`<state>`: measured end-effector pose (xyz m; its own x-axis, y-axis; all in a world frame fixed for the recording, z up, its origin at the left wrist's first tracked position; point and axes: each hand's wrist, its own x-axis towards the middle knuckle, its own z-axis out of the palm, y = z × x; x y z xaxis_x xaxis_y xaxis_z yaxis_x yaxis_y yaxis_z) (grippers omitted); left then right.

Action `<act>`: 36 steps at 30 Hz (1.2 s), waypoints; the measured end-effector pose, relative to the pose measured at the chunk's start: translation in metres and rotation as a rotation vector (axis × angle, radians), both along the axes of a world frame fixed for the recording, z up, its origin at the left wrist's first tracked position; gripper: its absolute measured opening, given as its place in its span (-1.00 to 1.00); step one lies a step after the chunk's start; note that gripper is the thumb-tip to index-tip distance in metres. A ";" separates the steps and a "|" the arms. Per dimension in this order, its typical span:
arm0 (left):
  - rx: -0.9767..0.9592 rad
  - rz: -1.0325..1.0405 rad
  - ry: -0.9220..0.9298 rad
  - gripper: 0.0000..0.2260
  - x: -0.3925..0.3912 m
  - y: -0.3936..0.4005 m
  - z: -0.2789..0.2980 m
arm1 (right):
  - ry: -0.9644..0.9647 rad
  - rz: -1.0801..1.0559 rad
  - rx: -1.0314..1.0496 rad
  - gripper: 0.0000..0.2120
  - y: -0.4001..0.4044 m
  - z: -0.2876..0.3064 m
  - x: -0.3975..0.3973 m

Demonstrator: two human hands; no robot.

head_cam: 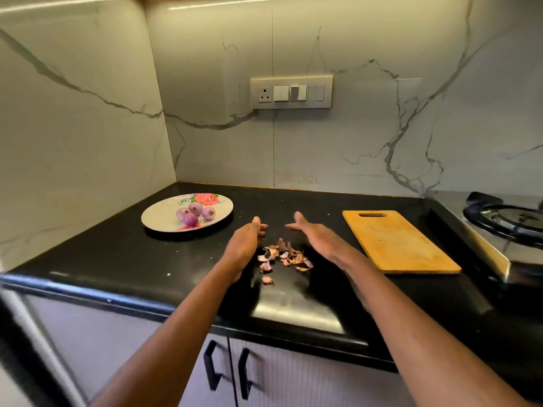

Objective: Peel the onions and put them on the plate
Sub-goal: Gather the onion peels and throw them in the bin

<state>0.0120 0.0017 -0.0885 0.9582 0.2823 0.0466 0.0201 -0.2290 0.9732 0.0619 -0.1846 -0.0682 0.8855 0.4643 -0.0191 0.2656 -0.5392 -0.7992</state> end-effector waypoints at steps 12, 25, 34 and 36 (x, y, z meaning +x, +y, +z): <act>-0.159 0.084 -0.059 -0.60 -0.031 -0.004 -0.006 | -0.050 -0.003 -0.028 -0.30 0.041 -0.012 -0.047; -0.237 0.119 -0.078 -0.54 -0.045 0.015 -0.011 | -0.010 -0.015 0.018 -0.27 0.044 -0.011 -0.048; -0.254 0.108 -0.092 -0.55 -0.059 0.019 -0.011 | -0.036 0.036 -0.077 -0.28 0.065 -0.013 -0.067; -0.255 0.120 -0.099 -0.54 -0.066 0.022 -0.011 | -0.031 0.000 -0.007 -0.28 0.063 -0.013 -0.063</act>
<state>-0.0542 0.0237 -0.0996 0.9116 0.4079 0.0514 -0.0659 0.0216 0.9976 -0.0010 -0.1212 -0.0812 0.8858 0.4640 0.0049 0.2898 -0.5450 -0.7868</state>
